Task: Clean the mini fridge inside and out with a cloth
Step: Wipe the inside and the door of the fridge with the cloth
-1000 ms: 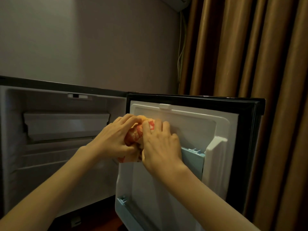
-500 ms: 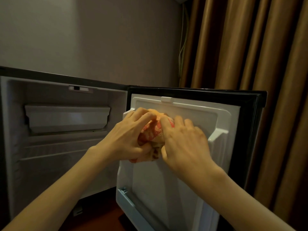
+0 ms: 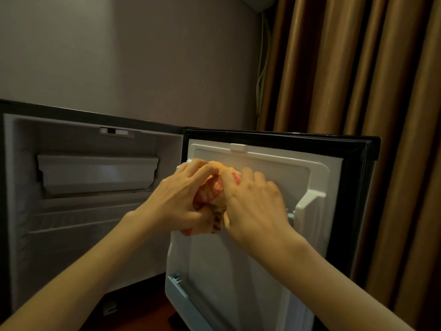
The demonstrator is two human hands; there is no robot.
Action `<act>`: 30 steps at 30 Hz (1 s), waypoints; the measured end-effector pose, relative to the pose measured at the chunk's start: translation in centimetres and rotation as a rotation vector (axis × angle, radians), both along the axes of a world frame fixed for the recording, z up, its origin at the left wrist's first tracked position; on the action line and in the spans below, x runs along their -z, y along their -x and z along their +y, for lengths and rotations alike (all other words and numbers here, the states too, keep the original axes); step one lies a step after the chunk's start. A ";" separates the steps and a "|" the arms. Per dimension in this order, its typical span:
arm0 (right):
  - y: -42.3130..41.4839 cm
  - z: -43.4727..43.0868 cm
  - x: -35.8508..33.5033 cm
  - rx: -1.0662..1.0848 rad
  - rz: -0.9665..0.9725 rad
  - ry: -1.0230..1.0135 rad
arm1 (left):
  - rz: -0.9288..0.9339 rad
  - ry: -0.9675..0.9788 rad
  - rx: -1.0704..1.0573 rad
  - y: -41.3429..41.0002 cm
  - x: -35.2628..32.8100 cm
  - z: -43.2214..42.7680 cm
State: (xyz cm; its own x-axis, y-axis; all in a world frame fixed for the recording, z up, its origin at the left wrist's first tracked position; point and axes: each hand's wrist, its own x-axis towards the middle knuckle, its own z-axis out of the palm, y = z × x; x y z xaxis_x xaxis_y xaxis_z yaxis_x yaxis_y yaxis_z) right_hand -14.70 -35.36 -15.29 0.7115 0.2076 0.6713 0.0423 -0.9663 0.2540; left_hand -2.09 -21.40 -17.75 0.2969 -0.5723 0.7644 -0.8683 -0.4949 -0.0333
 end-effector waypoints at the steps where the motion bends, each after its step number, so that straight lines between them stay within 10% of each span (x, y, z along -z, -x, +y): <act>1: -0.9 0.4 -0.1 0.001 0.016 -0.027 | 0.027 0.000 -0.015 -0.6 0.0 0.4; 30: -3.3 2.5 10.0 -0.130 -0.192 0.075 | 0.188 0.177 0.096 -1.1 11.0 1.9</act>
